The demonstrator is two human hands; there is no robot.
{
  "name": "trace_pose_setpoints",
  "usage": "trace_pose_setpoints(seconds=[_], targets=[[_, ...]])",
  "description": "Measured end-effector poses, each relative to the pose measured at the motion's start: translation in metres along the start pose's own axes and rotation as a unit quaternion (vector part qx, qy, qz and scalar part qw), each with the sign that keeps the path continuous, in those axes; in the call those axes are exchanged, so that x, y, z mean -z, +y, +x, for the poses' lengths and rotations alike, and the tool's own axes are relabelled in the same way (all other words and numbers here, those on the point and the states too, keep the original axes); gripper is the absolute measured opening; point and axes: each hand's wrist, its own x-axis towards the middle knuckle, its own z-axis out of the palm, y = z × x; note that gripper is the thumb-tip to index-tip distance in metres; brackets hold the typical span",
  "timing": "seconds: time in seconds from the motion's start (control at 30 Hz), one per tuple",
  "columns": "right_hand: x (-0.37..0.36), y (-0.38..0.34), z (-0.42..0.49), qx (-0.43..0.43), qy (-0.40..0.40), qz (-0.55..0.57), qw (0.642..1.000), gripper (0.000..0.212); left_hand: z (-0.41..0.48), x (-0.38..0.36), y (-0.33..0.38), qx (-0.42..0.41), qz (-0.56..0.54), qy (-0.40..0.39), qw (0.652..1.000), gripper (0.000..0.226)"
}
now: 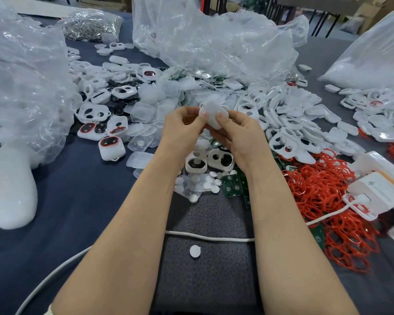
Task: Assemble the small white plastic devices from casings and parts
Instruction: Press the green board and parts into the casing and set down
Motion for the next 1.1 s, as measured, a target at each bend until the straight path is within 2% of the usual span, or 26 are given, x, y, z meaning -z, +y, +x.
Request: trace_pose_setpoints(seconds=[0.13, 0.2, 0.27, 0.33, 0.37, 0.47, 0.6, 0.73, 1.0, 1.1], targets=[[-0.0002, -0.0018, -0.0012, 0.010, -0.020, -0.001, 1.000, 0.007, 0.0010, 0.0006, 0.0006, -0.002, -0.016, 0.009, 1.000, 0.005], [-0.0007, -0.0005, -0.0019, 0.084, 0.010, -0.090, 0.992, 0.007, 0.0002, -0.0007, 0.0018, 0.026, -0.060, 0.007, 0.998, 0.007], [-0.0020, 0.0009, -0.0025, 0.168, 0.038, -0.216, 0.961, 0.010, -0.0003, -0.0012, 0.0055, 0.074, -0.123, 0.011, 0.990, 0.022], [-0.0030, 0.0026, -0.0020, 0.207, 0.028, -0.288, 0.935, 0.016, 0.0008, 0.0014, 0.0078, 0.104, -0.155, 0.017, 0.982, 0.033], [-0.0021, 0.0031, -0.0011, 0.206, 0.014, -0.302, 0.931, 0.020, 0.0013, 0.0021, 0.0071, 0.102, -0.152, 0.022, 0.983, 0.031], [-0.0009, 0.0017, -0.0011, 0.163, -0.013, -0.262, 0.951, 0.030, 0.0027, 0.0033, 0.0042, 0.077, -0.124, 0.046, 0.988, 0.010], [-0.0029, 0.0020, -0.0003, 0.102, 0.008, -0.145, 0.984, 0.022, 0.0030, 0.0010, 0.0023, 0.047, -0.111, 0.020, 0.992, 0.010], [-0.0050, 0.0043, 0.0025, 0.098, 0.023, -0.165, 0.981, 0.005, -0.0005, -0.0016, 0.0015, 0.022, -0.090, -0.008, 0.996, 0.008], [-0.0064, 0.0039, 0.0013, 0.080, 0.027, -0.102, 0.991, 0.007, -0.0037, -0.0020, 0.0024, -0.014, -0.062, -0.019, 0.998, 0.014], [-0.0052, 0.0034, 0.0003, 0.070, 0.014, -0.088, 0.994, 0.016, -0.0029, -0.0026, 0.0024, -0.010, -0.072, -0.004, 0.997, 0.017]])
